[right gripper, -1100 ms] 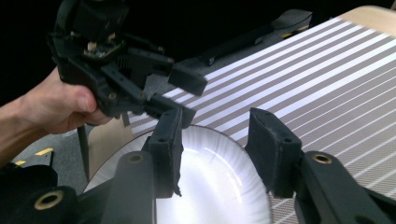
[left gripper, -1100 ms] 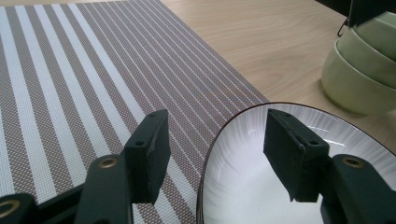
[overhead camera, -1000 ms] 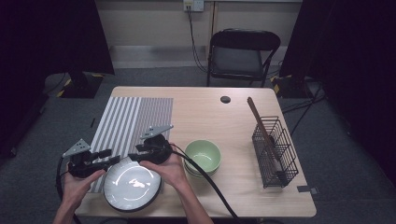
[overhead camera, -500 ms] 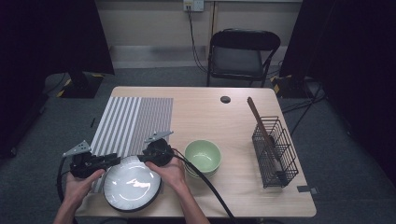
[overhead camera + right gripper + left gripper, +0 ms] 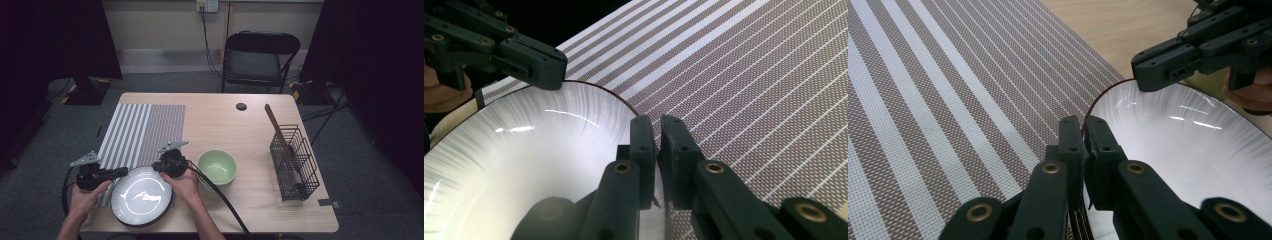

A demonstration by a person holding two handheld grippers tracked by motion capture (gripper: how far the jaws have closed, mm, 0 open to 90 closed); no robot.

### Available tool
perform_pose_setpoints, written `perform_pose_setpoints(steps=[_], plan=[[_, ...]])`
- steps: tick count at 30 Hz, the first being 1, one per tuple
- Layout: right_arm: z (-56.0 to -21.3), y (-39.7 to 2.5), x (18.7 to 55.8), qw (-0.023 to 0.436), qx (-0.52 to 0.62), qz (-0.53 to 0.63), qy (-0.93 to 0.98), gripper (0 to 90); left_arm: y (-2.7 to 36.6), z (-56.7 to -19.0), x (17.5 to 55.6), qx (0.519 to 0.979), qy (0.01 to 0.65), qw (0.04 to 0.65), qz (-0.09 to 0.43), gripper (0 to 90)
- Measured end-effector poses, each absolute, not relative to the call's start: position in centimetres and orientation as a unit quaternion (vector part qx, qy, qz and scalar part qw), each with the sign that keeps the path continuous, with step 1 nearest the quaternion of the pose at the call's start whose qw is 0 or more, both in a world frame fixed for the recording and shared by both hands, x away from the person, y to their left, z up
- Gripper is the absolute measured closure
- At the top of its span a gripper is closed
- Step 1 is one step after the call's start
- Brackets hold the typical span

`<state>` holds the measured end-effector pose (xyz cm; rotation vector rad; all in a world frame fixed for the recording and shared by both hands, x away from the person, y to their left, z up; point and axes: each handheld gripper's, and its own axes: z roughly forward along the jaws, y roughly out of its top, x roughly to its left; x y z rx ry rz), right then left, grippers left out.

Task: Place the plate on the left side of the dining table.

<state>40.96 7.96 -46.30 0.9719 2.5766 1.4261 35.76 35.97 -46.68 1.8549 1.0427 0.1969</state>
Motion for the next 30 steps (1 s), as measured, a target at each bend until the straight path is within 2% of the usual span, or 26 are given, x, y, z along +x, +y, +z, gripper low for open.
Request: perform_pose_setpoints(steps=[21, 30], plan=[[-46.72, 7.89, 41.16, 0.005, 0.321, 0.468, 0.823, 84.3, 35.95, -47.25, 36.35, 0.75, 0.434, 0.496, 0.057, 86.5], [-46.79, 7.96, 41.1, 0.007, 0.32, 0.469, 0.823, 84.2, 35.55, -47.36, 36.47, 0.756, 0.43, 0.489, 0.063, 85.3]])
